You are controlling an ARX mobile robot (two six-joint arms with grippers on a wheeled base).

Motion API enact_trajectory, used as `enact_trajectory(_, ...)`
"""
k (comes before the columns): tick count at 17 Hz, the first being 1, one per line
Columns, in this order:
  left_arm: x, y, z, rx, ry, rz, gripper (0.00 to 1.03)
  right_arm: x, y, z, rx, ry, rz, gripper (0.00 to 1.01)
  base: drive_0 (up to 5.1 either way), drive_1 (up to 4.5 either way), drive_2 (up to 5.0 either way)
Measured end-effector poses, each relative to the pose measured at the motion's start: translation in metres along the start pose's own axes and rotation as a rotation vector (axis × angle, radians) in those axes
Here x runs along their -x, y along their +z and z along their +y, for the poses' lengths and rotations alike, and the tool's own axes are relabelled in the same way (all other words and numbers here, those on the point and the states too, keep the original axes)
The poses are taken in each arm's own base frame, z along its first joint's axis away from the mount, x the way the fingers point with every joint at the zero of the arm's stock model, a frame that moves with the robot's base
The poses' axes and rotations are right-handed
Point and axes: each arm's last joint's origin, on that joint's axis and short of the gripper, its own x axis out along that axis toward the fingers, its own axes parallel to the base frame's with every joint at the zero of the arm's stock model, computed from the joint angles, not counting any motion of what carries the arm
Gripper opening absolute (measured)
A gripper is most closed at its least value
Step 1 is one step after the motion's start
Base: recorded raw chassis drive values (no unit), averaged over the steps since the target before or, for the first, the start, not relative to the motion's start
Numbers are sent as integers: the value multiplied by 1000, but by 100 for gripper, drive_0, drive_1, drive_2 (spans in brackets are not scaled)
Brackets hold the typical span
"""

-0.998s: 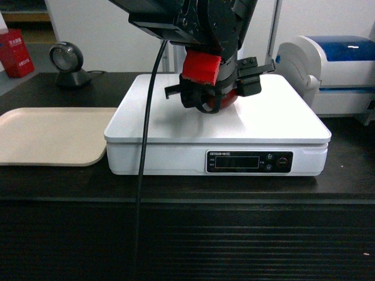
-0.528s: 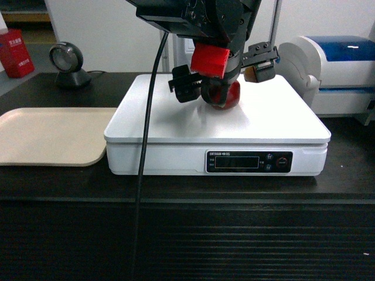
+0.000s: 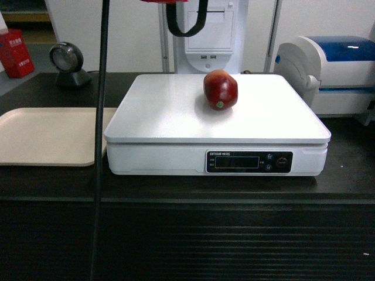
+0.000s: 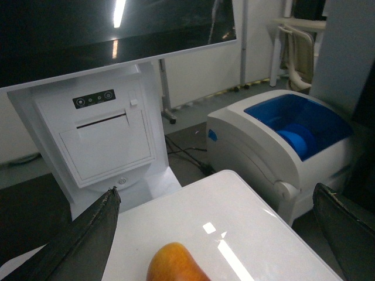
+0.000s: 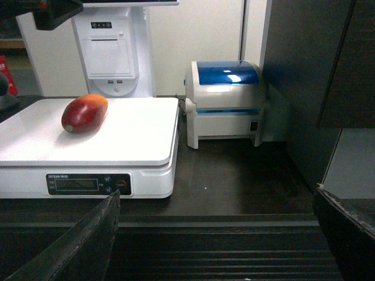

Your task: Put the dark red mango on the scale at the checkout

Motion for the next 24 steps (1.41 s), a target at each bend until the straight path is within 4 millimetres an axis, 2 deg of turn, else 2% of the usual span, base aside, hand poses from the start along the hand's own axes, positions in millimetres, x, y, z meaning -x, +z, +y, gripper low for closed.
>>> enact_trajectory(1,14,-2,6,-29,-9,-11,98,0,0,0,0,0,0,98,0,0,0)
enact_trajectory(3,45,-6,32,-30,79,-38,98,0,0,0,0,0,0,98,0,0,0)
enact_trajectory(6,100,8,63,23,220,-140,98,0,0,0,0,0,0,98,0,0,0)
enact_trajectory(10,122,15,67,32,247,-177,98,0,0,0,0,0,0,98,0,0,0)
enact_trajectory(14,132,15,68,34,275,-162,97,0,0,0,0,0,0,98,0,0,0)
enact_trajectory(15,141,13,72,38,341,-111,90,0,0,0,0,0,0,98,0,0,0)
enact_trajectory(16,158,2,79,40,395,-78,81,0,0,0,0,-1,0,98,0,0,0)
enact_trajectory(18,214,-29,104,53,464,-54,56,0,0,0,0,0,0,98,0,0,0)
enact_trajectory(19,229,-35,106,54,477,-80,46,0,0,0,0,0,0,98,0,0,0)
enact_trajectory(20,260,-69,101,54,431,-60,12,0,0,0,0,0,0,98,0,0,0)
enact_trajectory(21,285,-91,101,59,456,-60,2,0,0,0,0,0,0,98,0,0,0)
enact_trajectory(24,302,-107,98,59,435,-51,2,0,0,0,0,0,0,98,0,0,0)
